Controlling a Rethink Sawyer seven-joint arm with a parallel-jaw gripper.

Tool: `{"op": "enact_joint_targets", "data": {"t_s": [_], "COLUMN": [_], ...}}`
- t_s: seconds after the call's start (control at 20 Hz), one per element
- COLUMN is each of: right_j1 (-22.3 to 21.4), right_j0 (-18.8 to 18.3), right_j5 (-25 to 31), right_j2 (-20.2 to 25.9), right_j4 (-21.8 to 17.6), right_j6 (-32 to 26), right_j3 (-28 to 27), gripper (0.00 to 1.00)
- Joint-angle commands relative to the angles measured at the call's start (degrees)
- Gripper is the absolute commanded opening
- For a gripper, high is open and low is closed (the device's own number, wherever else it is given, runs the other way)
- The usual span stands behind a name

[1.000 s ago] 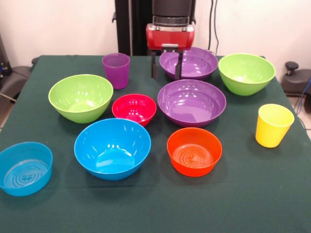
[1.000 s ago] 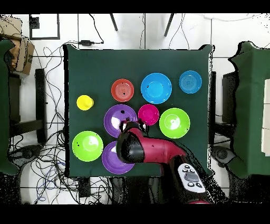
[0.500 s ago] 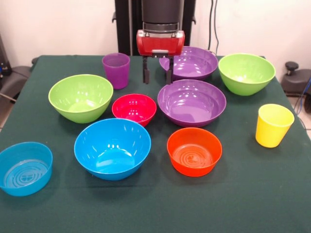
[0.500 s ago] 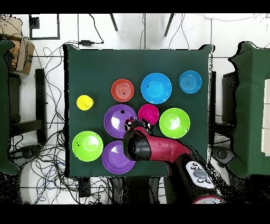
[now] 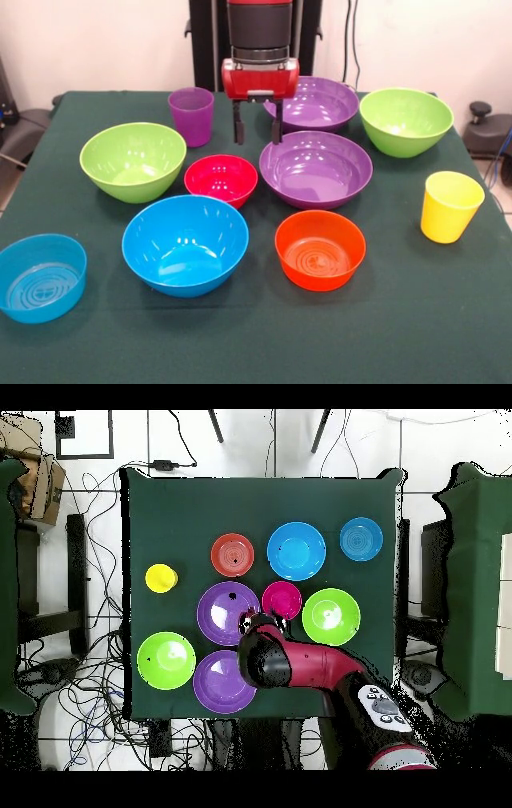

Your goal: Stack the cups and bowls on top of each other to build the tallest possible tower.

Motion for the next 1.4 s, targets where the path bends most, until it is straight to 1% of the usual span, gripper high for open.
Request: {"op": "enact_joint_targets", "data": {"t_s": [0.05,0.1,0.15,0.2,0.25,0.3,0.35,0.4,0.45,0.5,0.55,0.6,0.65,0.7,0.75,0.8,0.85,0.95,1.0,1.05,1.1,1.15,1.2,1.25,1.3,1.35,1.4], "right_j1": [3.9,4.2,4.2,3.7,2.2,1.1,-1.3,-2.6,-4.7,-5.9,-7.7,-8.9,-9.3,-9.0,-8.4,-8.3,-8.9,-11.6,-12.4,-13.7,-13.7,-12.5,-11.3,-8.4,-6.3,-2.8,-0.8], "right_j0": [-4.6,-6.3,-8.8,-9.8,-11.7,-12.7,-14.5,-15.8,-17.5,-18.4,-20.2,-21.3,-23.3,-24.2,-26.0,-26.7,-27.9,-29.7,-30.3,-30.6,-30.4,-28.8,-28.0,-25.6,-24.3,-22.3,-21.5], "right_j5": [11.5,13.2,17.1,18.7,22.6,25.0,28.1,29.7,31.7,32.7,33.6,33.7,35.4,36.8,40.1,42.5,45.9,48.5,48.9,48.5,48.2,47.4,46.5,45.1,44.8,45.7,46.4], "right_j2": [12.6,15.2,19.5,21.5,25.1,27.3,30.8,33.1,36.3,38.4,41.9,44.0,48.0,50.0,54.3,56.7,60.5,66.7,68.6,69.7,69.6,67.3,65.7,62.1,60.0,57.7,56.4], "right_j4": [-10.1,-11.7,-13.5,-14.7,-16.0,-16.3,-16.9,-17.5,-17.4,-17.5,-17.9,-18.2,-18.4,-18.6,-18.2,-17.7,-16.8,-16.1,-16.1,-16.1,-16.4,-17.9,-19.5,-22.8,-24.5,-26.5,-27.5], "right_j6": [-9.6,-12.2,-17.0,-19.1,-23.4,-25.5,-29.2,-30.1,-32.7,-33.4,-36.0,-36.3,-39.7,-41.2,-46.0,-48.0,-52.7,-57.6,-58.1,-56.8,-55.4,-52.3,-50.8,-49.1,-48.7,-50.5,-52.1], "right_j3": [-6.8,-7.0,-6.9,-6.8,-5.9,-5.2,-3.5,-2.3,-0.1,1.0,3.2,4.9,6.6,7.3,8.1,8.5,9.3,11.0,11.7,12.8,13.4,13.9,14.1,13.5,12.8,11.2,10.1], "gripper": [1.0,1.0,1.0,1.0,1.0,1.0,1.0,1.0,1.0,1.0,1.0,1.0,1.0,1.0,1.0,1.0,1.0,1.0,1.0,1.0,1.0,1.0,1.0,1.0,1.0,1.0,1.0]}}
